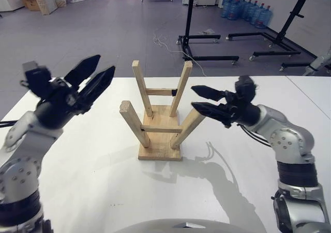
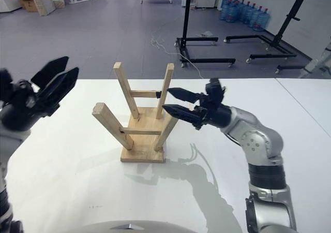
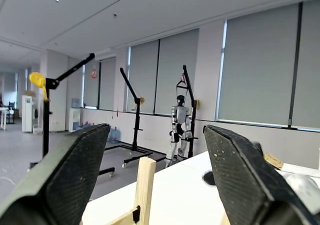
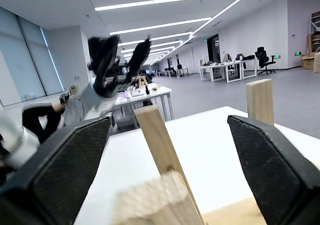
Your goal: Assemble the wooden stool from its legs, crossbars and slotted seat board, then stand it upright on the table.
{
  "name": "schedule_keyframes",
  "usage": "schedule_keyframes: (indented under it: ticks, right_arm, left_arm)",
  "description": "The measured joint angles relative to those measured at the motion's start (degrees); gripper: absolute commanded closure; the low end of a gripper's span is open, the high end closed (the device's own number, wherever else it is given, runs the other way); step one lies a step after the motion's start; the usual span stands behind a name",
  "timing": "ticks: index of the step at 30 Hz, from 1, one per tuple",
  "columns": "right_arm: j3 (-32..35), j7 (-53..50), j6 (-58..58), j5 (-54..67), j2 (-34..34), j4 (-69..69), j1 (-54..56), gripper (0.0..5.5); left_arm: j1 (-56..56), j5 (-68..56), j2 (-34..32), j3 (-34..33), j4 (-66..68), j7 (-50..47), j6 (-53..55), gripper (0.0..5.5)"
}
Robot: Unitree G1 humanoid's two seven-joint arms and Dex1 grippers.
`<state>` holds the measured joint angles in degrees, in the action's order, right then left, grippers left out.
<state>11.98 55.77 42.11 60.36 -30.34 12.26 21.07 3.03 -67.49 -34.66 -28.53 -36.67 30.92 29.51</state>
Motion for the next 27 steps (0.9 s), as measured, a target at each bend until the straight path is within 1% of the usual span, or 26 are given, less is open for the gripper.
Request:
schedule_keyframes:
  ticks: [2, 3, 4, 6, 8, 9, 11, 12, 16, 22, 27]
  right_arm:
    - [5.80, -4.00, 1.45, 7.05, 0.27, -0.90, 1.01, 1.21]
    - [6.24, -5.12, 0.83, 6.97, 0.48, -1.77, 1.99, 1.21]
    - [5.75, -6.69, -1.41, 3.44, 1.08, -4.18, 3.49, 1.21]
    - [2.96, -7.94, -5.14, -3.28, 2.22, -8.29, 4.08, 1.21]
    - [-1.24, -8.00, -9.64, -10.07, 4.31, -11.90, 4.81, 1.21]
    - [-3.44, -7.78, -11.86, -13.17, 5.25, -12.97, 5.05, 1.21]
    - [-7.25, -6.80, -16.16, -18.78, 6.49, -14.70, 5.13, 1.21]
    - [-10.28, -5.27, -19.07, -22.33, 6.73, -14.66, 4.63, 1.21]
    - [-14.00, -2.36, -21.60, -25.89, 7.00, -13.35, -1.05, 1.21]
    - [-15.07, 0.03, -20.93, -26.21, 6.10, -8.77, -3.49, 1.21]
    - [-19.89, 0.67, -17.54, -26.37, 5.57, 1.09, -7.09, 1.21]
  left_arm:
    - [-6.66, -0.09, -0.73, -3.50, -0.68, 2.69, 0.06, 2.05]
    - [-8.17, -0.10, -0.74, -3.76, -1.03, 2.92, 0.09, 2.05]
    - [-9.86, -0.24, -0.69, -3.08, -2.20, 3.68, 0.24, 2.05]
    - [-11.42, -1.54, -0.11, -0.73, -4.07, 4.30, 0.41, 2.05]
    - [-13.55, 0.27, 1.54, 5.71, -5.02, 4.51, 1.12, 2.05]
    - [-14.75, 2.75, 2.38, 8.75, -4.76, 4.43, 1.40, 2.05]
    - [-15.60, 7.89, 3.11, 12.43, -3.15, 3.83, 0.08, 2.05]
    - [-16.86, 13.35, 3.73, 15.91, 1.29, 1.92, 0.68, 2.05]
    - [-16.72, 23.00, 3.95, 18.36, 8.61, 0.05, -0.92, 2.05]
    - [-11.72, 29.14, 6.76, 20.65, 12.97, -1.88, -2.73, 2.05]
    - [-5.44, 33.04, 9.07, 21.88, 17.00, -4.31, -3.00, 2.05]
